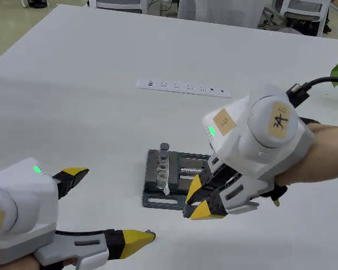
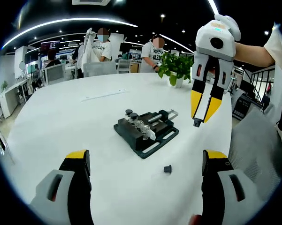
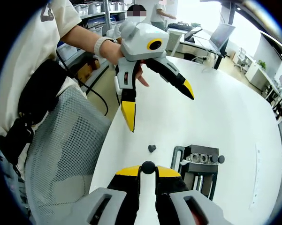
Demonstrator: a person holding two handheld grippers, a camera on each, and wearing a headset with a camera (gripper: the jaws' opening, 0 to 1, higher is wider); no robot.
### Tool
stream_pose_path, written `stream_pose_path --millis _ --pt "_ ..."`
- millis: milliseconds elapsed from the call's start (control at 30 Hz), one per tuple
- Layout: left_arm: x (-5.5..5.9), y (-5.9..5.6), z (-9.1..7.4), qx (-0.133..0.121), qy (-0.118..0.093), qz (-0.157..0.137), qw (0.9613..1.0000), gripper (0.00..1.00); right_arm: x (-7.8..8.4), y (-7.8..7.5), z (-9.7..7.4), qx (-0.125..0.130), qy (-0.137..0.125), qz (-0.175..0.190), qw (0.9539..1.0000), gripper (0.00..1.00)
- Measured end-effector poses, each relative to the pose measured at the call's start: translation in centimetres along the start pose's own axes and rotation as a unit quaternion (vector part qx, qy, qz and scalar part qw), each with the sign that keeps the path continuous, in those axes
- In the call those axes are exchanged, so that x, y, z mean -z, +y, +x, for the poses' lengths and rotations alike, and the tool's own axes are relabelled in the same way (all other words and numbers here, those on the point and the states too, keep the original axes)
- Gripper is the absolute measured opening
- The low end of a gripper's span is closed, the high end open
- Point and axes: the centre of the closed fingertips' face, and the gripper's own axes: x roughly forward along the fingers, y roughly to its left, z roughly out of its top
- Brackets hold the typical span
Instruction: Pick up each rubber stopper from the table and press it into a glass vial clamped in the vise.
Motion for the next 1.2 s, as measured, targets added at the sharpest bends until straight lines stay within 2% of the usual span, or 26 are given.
stream_pose_path --millis 100,333,500,633,1000,1033,1067,1133,1200 --pt "0.2 0.3 -0.2 -0.003 -0.006 0.002 1.0000 0.99 0.3 -1.2 0.1 0.005 0.007 -0.004 1.0000 0.07" --pt "0.8 0.2 -0.3 -0.002 0.004 -0.003 1.0000 0.99 0.2 -4.8 -0.2 0.026 0.022 -0.019 0.9992 0.07" --pt "0.9 0.5 -0.4 -0.001 0.002 -0.005 1.0000 0.98 -0.4 -7.4 -0.2 0.046 0.037 -0.051 0.9970 0.07" --pt "0.9 0.5 -0.3 0.000 0.003 -0.005 1.0000 0.97 -0.4 -9.0 0.0 0.048 0.055 -0.071 0.9948 0.06" --pt "0.5 0.2 -0.1 0.001 0.006 -0.007 1.0000 0.94 0.6 -10.5 1.5 0.024 0.091 -0.122 0.9881 0.06" --pt "0.4 0.2 -0.1 0.001 0.006 -0.007 1.0000 0.94 0.6 -10.6 1.6 0.021 0.091 -0.132 0.9869 0.06" --pt "0.4 0.2 -0.1 0.001 0.006 -0.008 0.9999 0.94 0.6 -10.9 1.8 0.020 0.094 -0.163 0.9819 0.06" --pt "0.4 0.2 -0.1 0.000 0.008 -0.007 0.9999 0.93 0.5 -10.9 2.1 0.012 0.095 -0.203 0.9745 0.06" --pt "0.4 0.2 -0.1 0.001 0.008 -0.008 0.9999 0.93 0.5 -10.9 2.2 0.006 0.097 -0.214 0.9720 0.05"
